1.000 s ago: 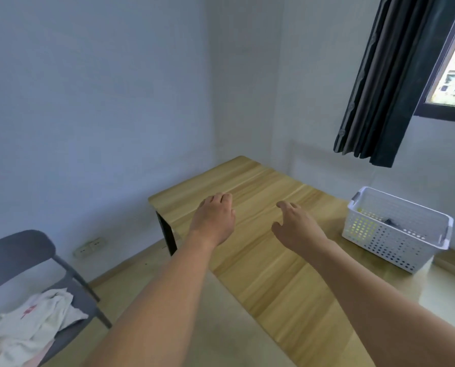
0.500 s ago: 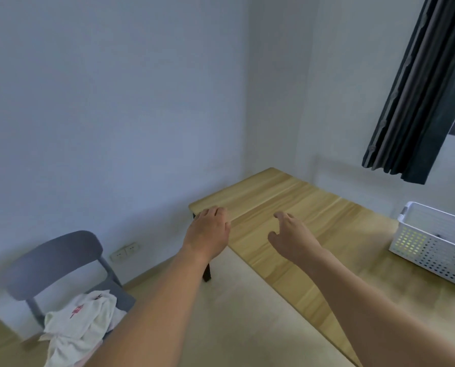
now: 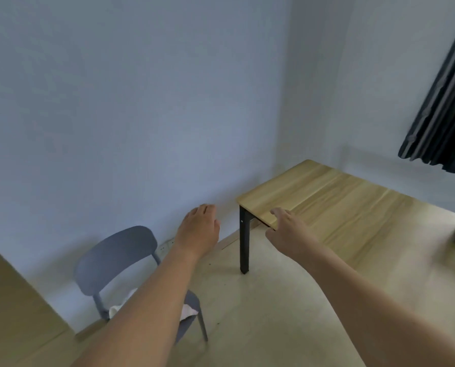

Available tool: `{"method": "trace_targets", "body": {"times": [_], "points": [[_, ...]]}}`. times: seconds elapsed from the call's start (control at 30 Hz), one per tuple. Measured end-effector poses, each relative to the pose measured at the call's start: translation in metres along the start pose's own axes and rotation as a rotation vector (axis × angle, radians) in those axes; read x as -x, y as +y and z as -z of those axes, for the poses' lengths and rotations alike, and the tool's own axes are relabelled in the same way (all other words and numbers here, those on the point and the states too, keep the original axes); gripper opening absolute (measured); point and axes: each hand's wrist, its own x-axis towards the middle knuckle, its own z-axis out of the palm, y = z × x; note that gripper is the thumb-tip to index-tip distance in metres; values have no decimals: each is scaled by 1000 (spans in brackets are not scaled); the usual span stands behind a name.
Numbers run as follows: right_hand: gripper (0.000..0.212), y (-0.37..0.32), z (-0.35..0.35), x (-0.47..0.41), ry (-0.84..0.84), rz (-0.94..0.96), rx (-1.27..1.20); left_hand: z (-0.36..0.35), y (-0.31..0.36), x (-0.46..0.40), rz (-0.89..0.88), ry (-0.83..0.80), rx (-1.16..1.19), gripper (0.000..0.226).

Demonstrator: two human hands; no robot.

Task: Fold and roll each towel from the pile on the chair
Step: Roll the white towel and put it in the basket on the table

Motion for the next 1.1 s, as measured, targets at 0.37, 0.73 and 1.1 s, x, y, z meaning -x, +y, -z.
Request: {"method": "trace_targets", "body": {"times": [0.37, 0.73, 1.1], "points": [[53, -133, -140, -48, -169, 23, -35, -4, -203, 21, 137, -43, 82, 39], [52, -217, -253, -102, -277, -182, -58, -30, -361, -5, 138, -287, 155, 38], [50, -182, -427, -199, -412, -300, -44, -183, -470, -38, 285, -453, 241, 16]]}}
